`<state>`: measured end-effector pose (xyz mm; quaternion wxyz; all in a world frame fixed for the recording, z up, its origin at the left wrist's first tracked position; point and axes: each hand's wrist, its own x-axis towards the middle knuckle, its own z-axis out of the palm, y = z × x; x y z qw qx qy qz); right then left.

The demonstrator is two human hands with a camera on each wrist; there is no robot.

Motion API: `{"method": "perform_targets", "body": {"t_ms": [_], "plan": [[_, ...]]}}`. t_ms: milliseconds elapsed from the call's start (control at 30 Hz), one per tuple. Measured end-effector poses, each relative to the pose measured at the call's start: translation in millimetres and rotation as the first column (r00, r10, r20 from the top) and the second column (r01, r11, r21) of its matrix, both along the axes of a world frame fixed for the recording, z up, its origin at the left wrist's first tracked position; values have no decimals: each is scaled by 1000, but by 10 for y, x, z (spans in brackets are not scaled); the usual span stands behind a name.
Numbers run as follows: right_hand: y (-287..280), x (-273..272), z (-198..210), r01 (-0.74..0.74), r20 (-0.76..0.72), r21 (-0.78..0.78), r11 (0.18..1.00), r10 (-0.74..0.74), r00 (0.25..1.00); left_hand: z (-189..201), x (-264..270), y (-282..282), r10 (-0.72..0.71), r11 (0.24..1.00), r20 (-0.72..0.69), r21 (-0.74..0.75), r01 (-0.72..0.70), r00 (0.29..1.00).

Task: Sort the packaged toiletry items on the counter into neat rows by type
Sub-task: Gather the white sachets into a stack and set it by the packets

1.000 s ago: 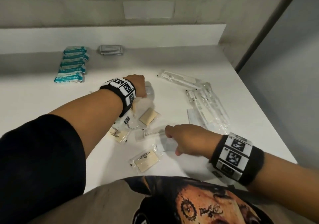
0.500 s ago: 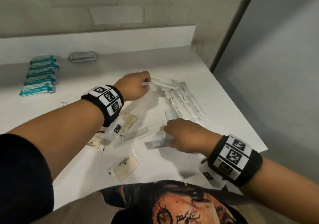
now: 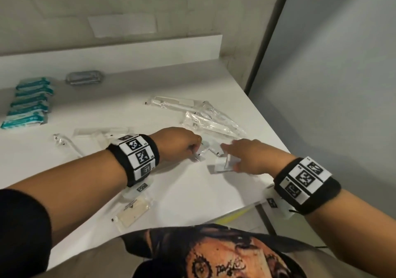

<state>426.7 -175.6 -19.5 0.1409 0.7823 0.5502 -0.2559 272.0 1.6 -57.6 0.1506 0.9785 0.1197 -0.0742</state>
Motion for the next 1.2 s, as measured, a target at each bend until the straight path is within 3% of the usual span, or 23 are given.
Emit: {"method": "perform_targets", "body": {"t_ms": [133, 200, 300, 500, 633, 767, 933, 1000, 1033, 1100, 1167, 1200], "plan": [[12, 18, 16, -15, -17, 30, 999, 16, 1000, -61, 62, -50, 76, 995, -7, -58, -76, 997], [83, 21, 27, 49, 3, 127, 991, -50, 999, -95, 93, -48, 165, 984, -11, -63, -165, 986], [287, -38, -3, 223, -79, 164, 961, -212, 974, -84, 134, -36, 305, 948, -77, -72, -310, 949], [540, -206, -245, 396, -165, 143, 907, -372, 913, 103, 207, -123, 396, 917, -263, 54, -396, 880], [582, -247, -252, 351, -75, 134, 927, -344, 936, 162, 239, -197, 427, 904, -303, 123, -410, 852], [598, -264, -262, 393, -130, 128, 911, -377, 917, 185, 200, -224, 438, 891, -312, 29, -452, 843], [547, -217, -136, 310, -81, 106, 945, -302, 950, 287, 16, -153, 498, 852, -155, -99, -515, 853], [537, -192, 45, 271, -92, 194, 943, -258, 962, 329, -76, -67, 612, 754, -8, -296, -587, 790], [564, -204, 157, 288, -186, 260, 922, -245, 952, 373, -135, -35, 681, 657, 48, -482, -580, 731], [628, -304, 367, 398, -521, 345, 850, -179, 834, 488, -222, -76, 767, 389, 79, -846, -364, 636], [736, -424, 524, 417, -658, 372, 830, -81, 749, 608, -291, -159, 788, 147, 47, -983, -113, 614], [817, -486, 579, 394, -655, 387, 834, -52, 754, 667, -340, -179, 794, 96, 52, -995, -41, 605]]}}
